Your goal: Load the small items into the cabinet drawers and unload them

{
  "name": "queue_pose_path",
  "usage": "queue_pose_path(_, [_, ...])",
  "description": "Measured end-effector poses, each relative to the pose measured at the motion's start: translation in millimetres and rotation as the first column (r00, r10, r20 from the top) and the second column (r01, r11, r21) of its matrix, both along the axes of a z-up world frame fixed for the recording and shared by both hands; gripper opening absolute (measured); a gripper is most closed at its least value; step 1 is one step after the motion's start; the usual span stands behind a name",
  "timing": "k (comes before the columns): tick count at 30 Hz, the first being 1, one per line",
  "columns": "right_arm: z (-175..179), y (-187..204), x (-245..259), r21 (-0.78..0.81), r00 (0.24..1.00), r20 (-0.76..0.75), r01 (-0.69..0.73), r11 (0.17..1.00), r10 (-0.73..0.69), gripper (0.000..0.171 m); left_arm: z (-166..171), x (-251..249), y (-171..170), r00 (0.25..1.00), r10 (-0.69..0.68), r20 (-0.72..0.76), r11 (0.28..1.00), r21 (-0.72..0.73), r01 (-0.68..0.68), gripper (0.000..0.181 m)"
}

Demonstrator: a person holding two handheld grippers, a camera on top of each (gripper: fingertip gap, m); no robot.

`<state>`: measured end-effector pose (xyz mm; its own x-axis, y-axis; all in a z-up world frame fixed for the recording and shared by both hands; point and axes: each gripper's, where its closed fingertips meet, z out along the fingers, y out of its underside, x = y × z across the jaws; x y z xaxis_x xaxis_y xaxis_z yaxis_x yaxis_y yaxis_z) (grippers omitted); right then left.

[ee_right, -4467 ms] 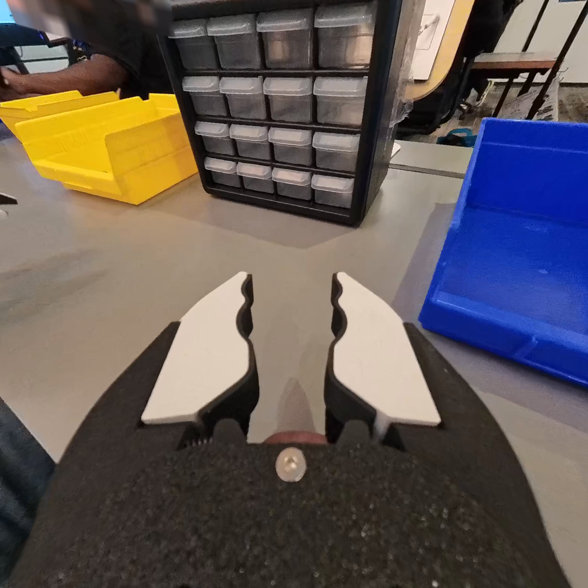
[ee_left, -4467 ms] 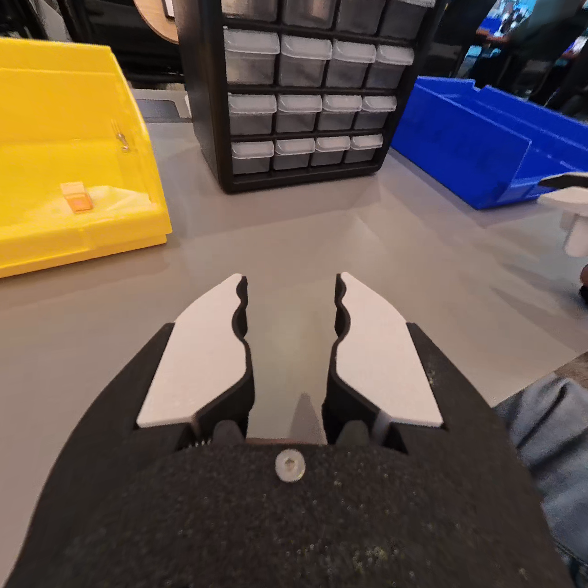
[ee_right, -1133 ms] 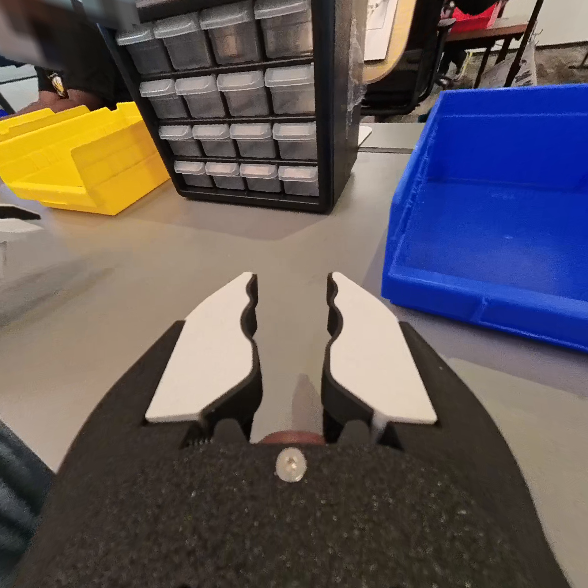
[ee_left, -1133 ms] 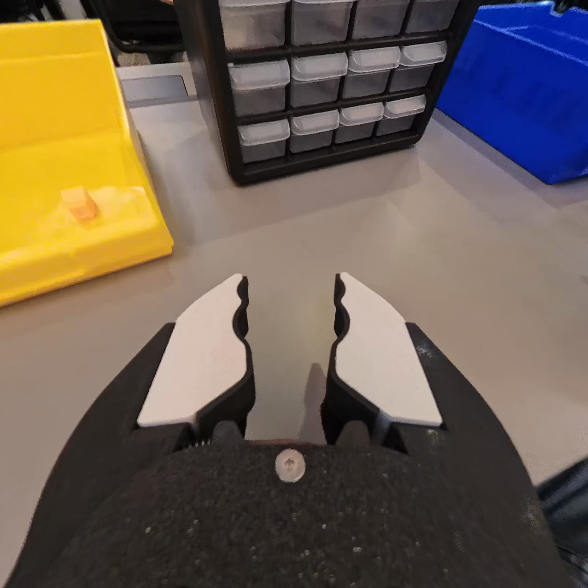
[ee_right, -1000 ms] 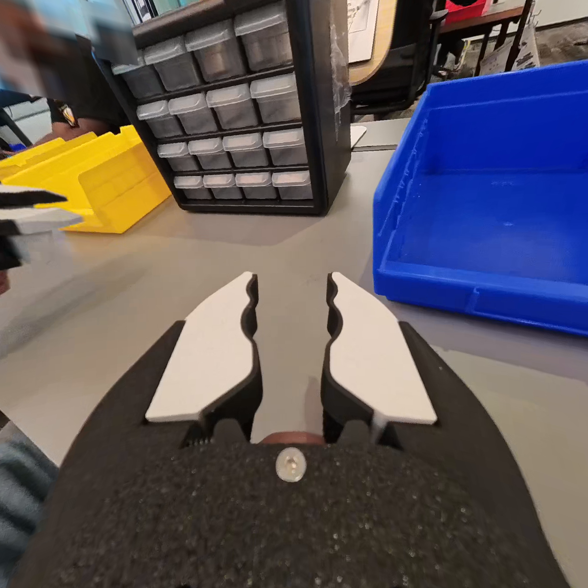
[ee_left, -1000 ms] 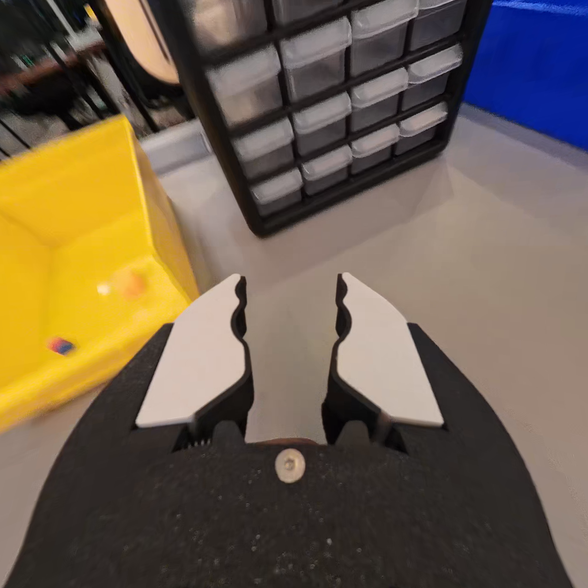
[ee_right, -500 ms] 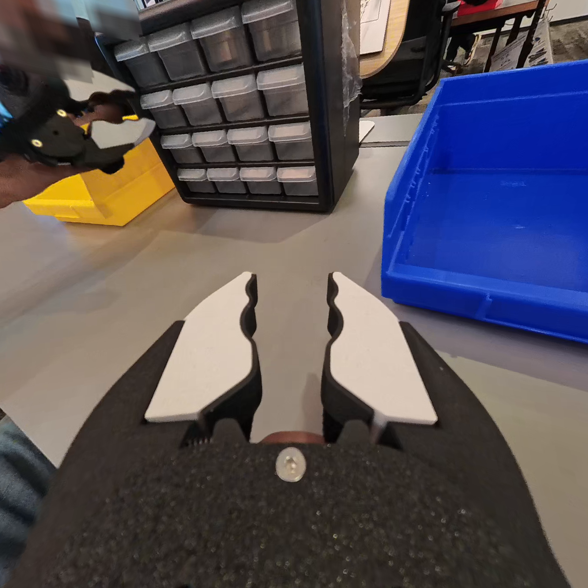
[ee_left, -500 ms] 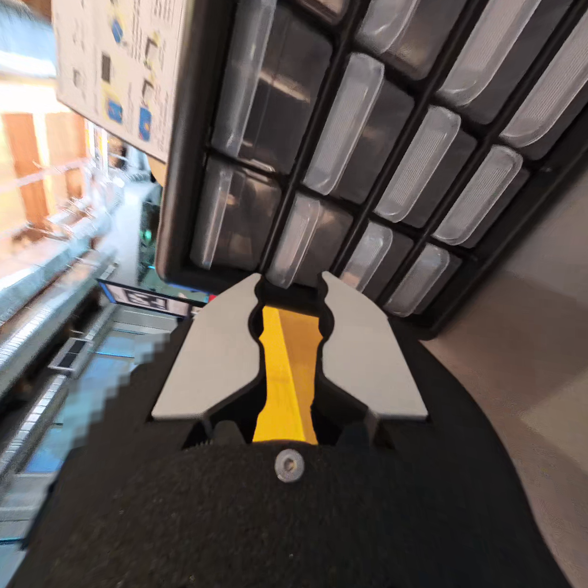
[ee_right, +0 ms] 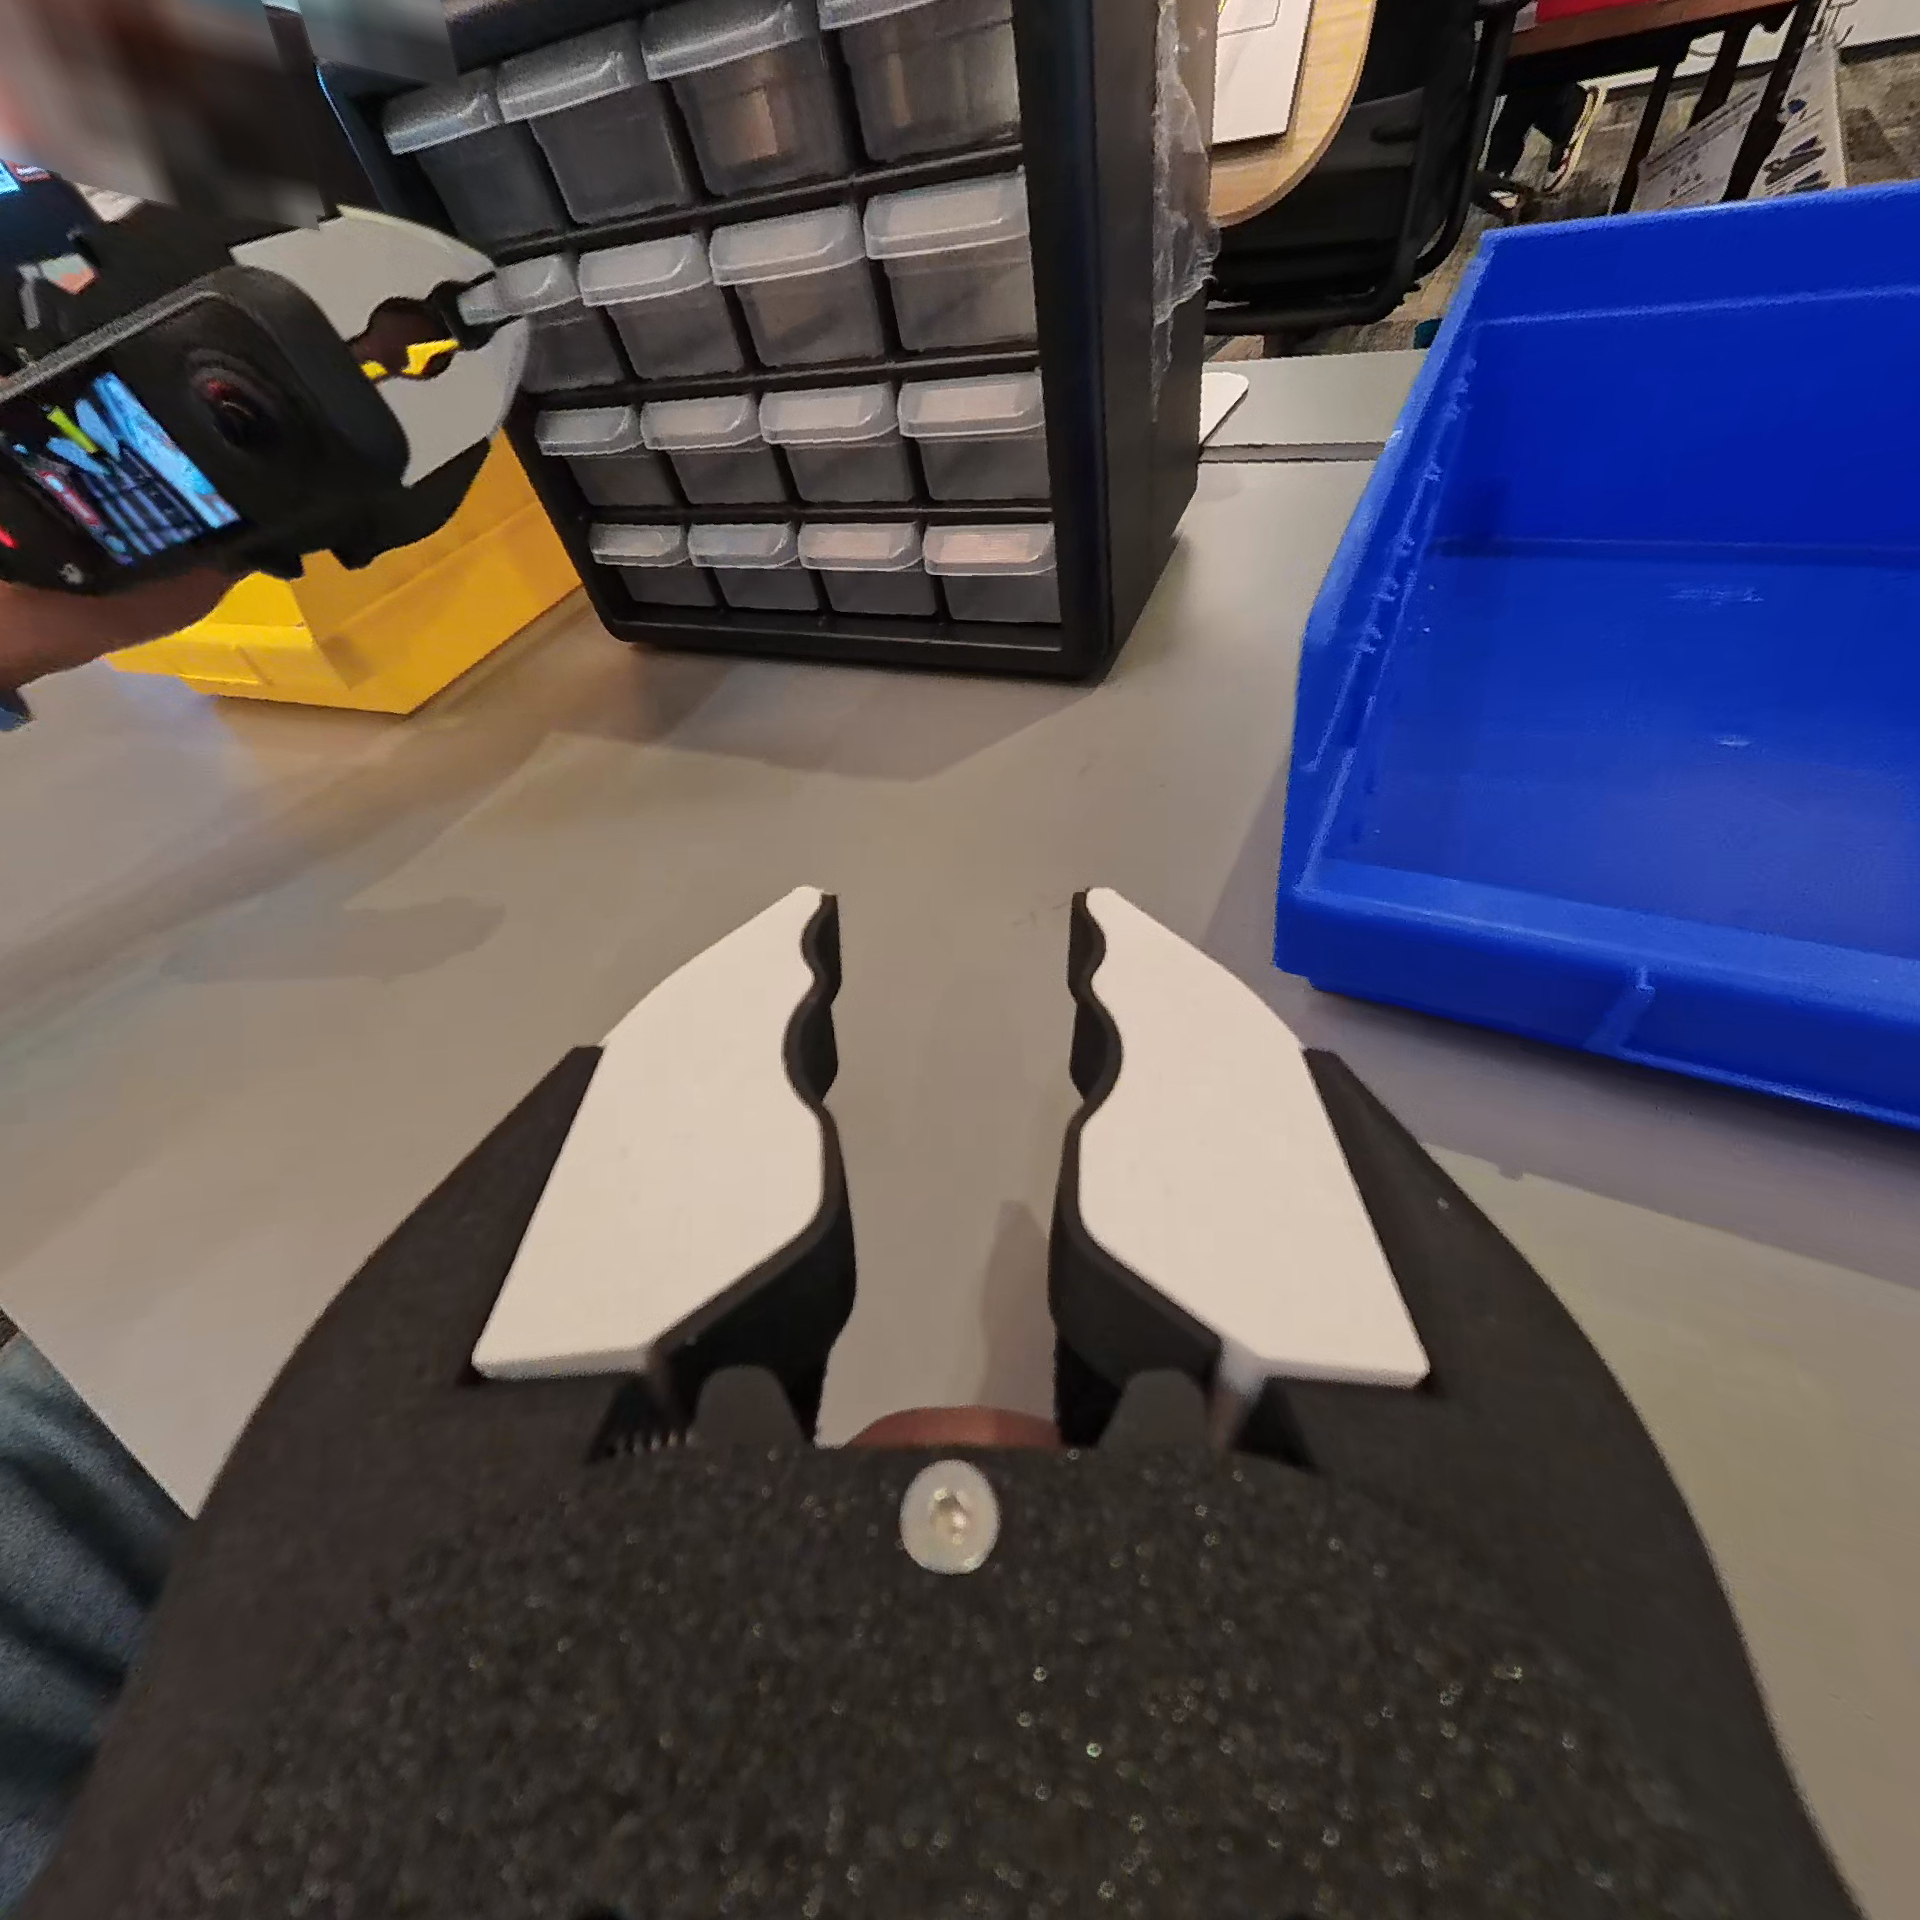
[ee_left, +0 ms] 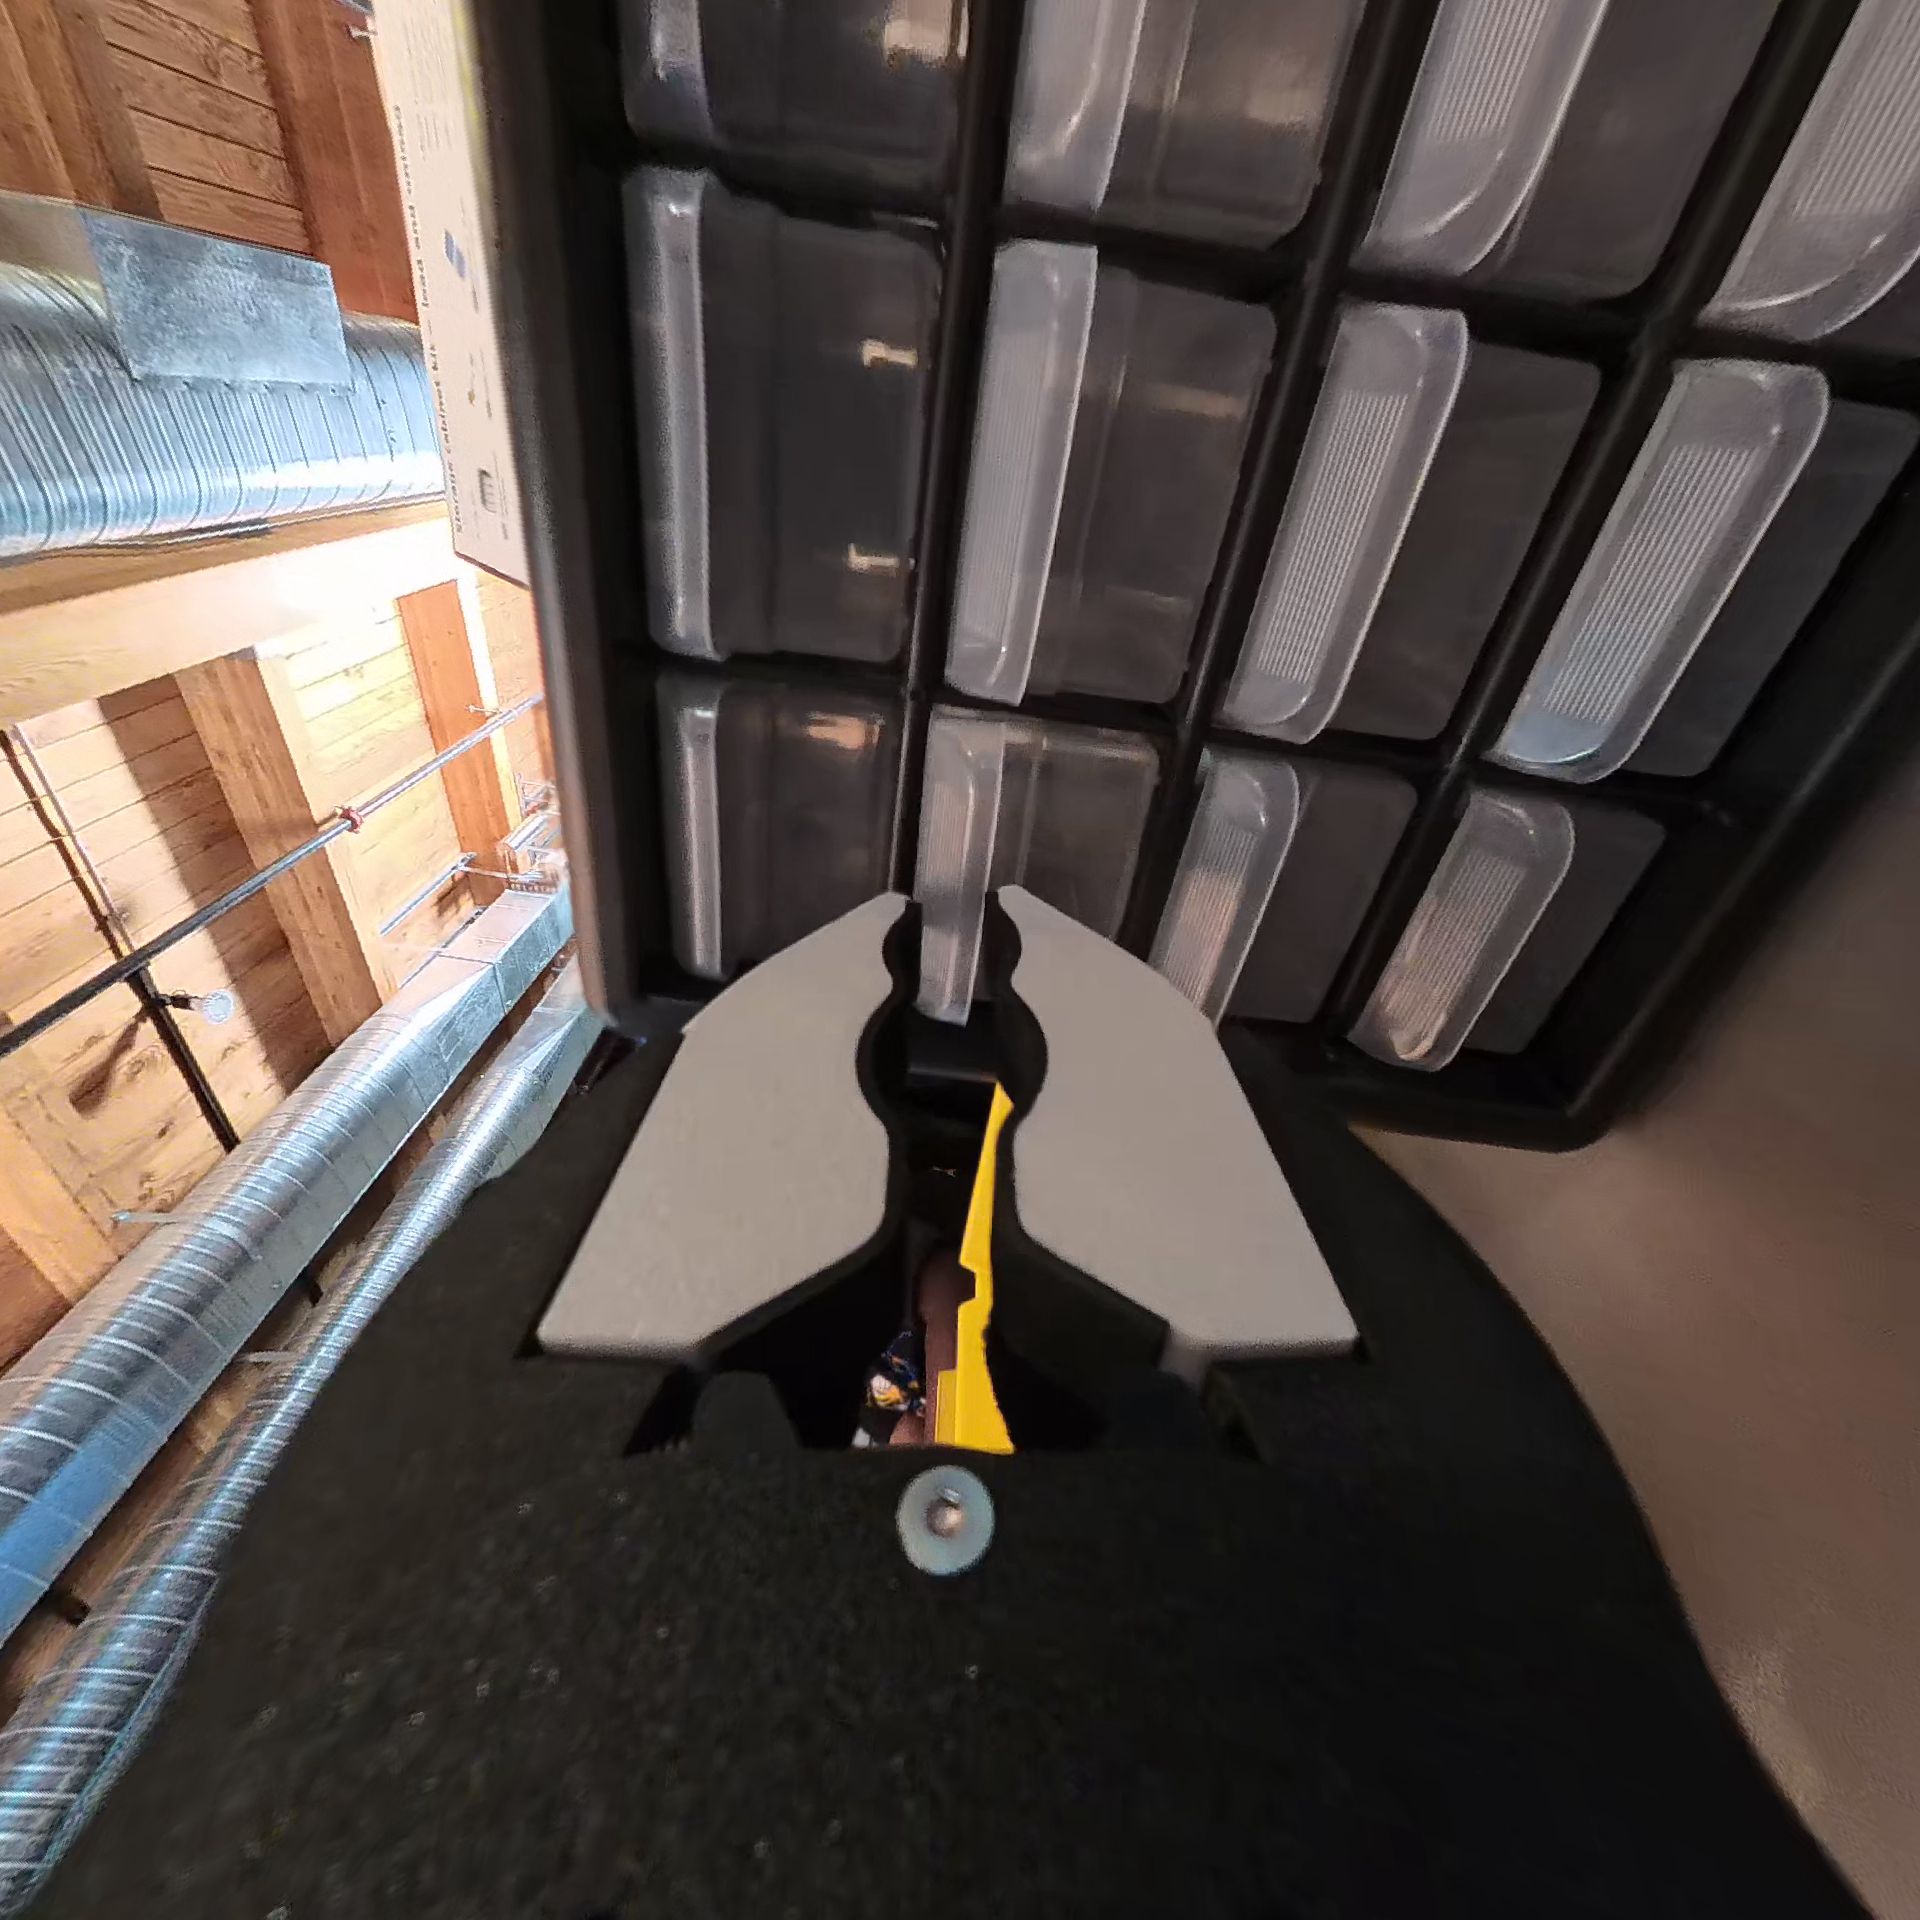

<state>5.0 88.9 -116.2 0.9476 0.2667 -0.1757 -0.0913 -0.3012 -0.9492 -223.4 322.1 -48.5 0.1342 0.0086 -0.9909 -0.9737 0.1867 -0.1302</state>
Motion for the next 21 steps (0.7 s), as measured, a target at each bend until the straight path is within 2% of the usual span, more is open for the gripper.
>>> queue_pose_path(6, [-0.3,-0.1,-3.2,-0.002,1.0,0.003,-0.007,1.0,0.007,0.042,0.2,-3.4,-29.7,1.0,-0.006,0.014,1.0,-0.009,0.007,0.012])
queue_pose_path(11, [-2.3,0.7,-6.7,-0.011,1.0,0.007,-0.015,1.0,0.015,0.042,-0.5,-2.3,-45.8,0.985,0.006,0.175,0.99,-0.138,0.018,0.017])
queue_pose_path(13, [-3.0,0.0,-7.1,-0.013,1.0,0.013,-0.016,1.0,0.016,0.042,-1.2,-3.2,-52.2,0.971,0.03,0.237,0.982,-0.189,0.016,0.034])
queue_pose_path(14, [-3.4,-0.7,-7.2,-0.014,1.0,0.013,-0.018,1.0,0.018,0.042,-0.5,-2.2,-57.5,0.958,0.028,0.287,0.977,-0.211,0.035,0.034])
queue_pose_path(16, [-4.1,-1.9,-6.8,-0.017,1.0,0.009,-0.02,1.0,0.02,0.042,-1.7,2.2,-70.3,0.908,0.021,0.419,0.954,-0.28,0.108,0.033])
queue_pose_path(18, [-4.4,-2.3,-4.8,-0.02,1.0,0.001,-0.016,1.0,0.016,0.042,-5.8,3.6,-79.6,0.822,0.062,0.566,0.914,-0.363,0.181,0.04])
queue_pose_path(21, [-5.4,-1.9,-1.6,-0.027,1.0,-0.017,-0.009,1.0,0.008,0.042,-12.9,3.3,-83.6,0.612,0.191,0.768,0.825,-0.463,0.324,0.055])
